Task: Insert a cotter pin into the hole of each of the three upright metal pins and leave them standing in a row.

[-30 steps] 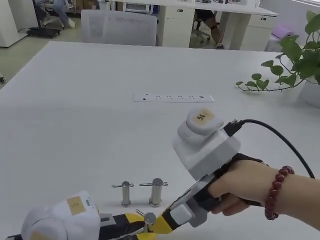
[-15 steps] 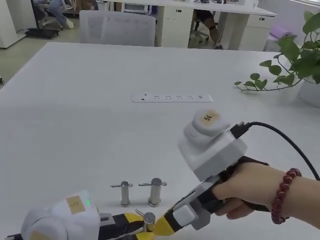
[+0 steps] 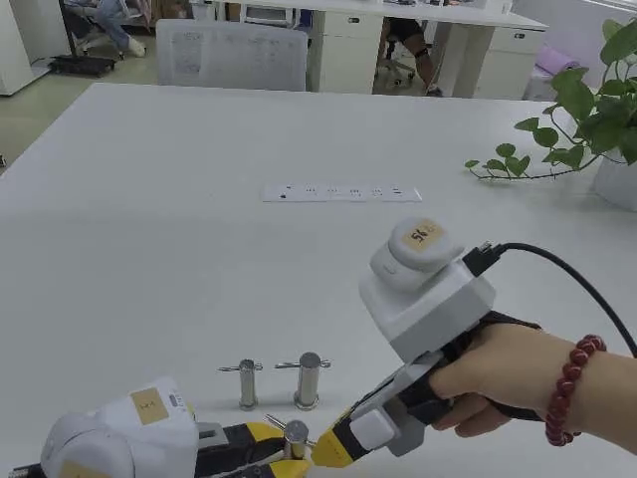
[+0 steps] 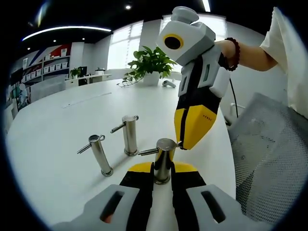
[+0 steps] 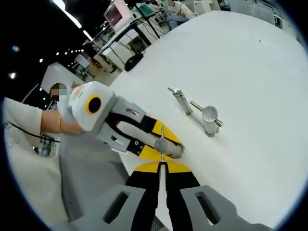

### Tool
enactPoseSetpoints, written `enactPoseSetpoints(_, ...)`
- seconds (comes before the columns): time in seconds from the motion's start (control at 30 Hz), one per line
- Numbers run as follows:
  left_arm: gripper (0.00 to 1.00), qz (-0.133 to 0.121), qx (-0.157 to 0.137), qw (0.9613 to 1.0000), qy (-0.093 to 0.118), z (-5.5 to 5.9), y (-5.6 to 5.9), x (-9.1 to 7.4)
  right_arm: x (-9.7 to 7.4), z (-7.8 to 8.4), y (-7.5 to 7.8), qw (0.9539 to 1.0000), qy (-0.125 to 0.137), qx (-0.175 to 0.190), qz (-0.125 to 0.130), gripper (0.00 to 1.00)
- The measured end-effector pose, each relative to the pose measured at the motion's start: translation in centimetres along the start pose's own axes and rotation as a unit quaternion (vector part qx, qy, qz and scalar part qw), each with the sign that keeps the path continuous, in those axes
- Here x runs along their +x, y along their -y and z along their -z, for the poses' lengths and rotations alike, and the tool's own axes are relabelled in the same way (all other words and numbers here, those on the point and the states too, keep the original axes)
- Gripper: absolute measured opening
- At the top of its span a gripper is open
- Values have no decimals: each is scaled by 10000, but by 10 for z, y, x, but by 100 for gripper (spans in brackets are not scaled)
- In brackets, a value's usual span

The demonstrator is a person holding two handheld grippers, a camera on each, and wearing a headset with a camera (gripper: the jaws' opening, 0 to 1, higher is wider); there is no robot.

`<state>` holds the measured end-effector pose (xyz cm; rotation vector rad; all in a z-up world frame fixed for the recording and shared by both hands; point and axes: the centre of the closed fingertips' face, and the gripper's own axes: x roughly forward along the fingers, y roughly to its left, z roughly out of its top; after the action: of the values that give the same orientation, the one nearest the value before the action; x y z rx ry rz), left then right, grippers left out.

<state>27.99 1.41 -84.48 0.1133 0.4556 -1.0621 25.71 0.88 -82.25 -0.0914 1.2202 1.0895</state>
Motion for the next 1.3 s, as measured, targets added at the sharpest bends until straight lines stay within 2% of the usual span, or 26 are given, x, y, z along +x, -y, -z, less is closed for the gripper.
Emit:
enactPoseSetpoints(0.87,12,0,104,9999,-40,0,1,2,0,-7,2,9999,130,-25,1,6)
enactPoseSetpoints(1.1,13,-16,56,10000,-42,1,1,4,0,-6,3,9997,179,-165,61,13)
enactPoseSetpoints(1.3,20,-37,-10,10000,-13,-1,2,3,-3,-7,6,9989,308,-311,161,19)
